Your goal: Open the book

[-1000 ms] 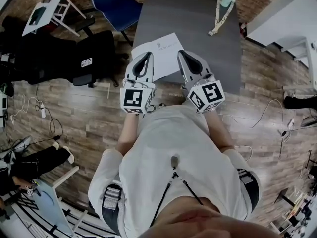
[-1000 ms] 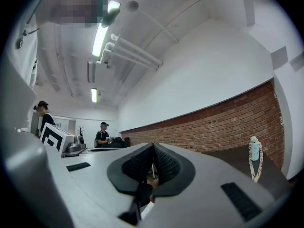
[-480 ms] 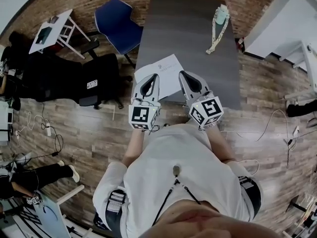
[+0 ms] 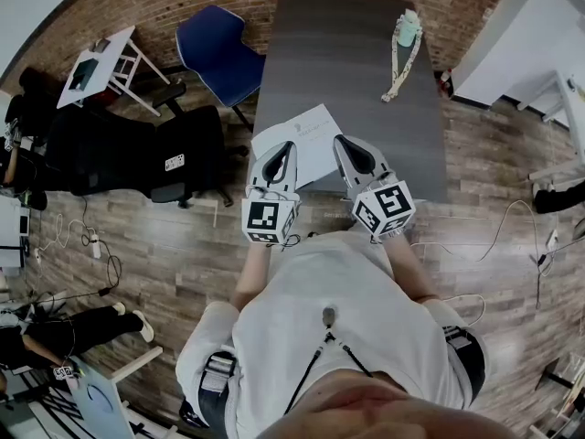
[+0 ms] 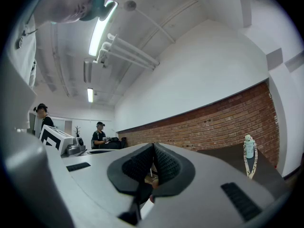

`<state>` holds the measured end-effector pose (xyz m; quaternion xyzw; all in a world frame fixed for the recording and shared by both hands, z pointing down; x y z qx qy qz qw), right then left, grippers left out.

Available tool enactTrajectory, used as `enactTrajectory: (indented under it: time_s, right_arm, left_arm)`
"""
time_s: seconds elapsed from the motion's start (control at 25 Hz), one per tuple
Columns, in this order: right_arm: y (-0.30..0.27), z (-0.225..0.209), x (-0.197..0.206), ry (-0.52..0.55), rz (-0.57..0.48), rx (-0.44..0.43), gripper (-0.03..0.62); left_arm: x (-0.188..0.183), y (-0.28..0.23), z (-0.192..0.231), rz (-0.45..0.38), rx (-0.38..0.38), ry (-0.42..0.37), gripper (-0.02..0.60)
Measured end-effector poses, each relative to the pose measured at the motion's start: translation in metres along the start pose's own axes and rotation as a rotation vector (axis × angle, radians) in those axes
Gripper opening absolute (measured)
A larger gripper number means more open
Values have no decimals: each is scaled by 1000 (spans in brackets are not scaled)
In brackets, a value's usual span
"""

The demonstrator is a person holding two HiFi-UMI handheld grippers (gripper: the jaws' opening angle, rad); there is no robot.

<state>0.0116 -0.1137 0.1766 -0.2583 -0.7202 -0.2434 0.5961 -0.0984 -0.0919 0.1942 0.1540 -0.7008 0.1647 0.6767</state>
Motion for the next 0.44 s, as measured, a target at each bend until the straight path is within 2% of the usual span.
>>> enactTrajectory:
  time_s: [0.44]
  right_arm:
    - [1,3,3,3,3,-8,37]
  left_arm:
    - [4,7,2,2,-19,7,23]
Point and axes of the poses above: the fingertips, and each gripper's own axes: y backward along the fingers, z to its left, x out of its underside, the point moved 2 cm from there along y, backward along the fingers, and after that the axes turned 8 degrees about x, right-handed, at the moved point
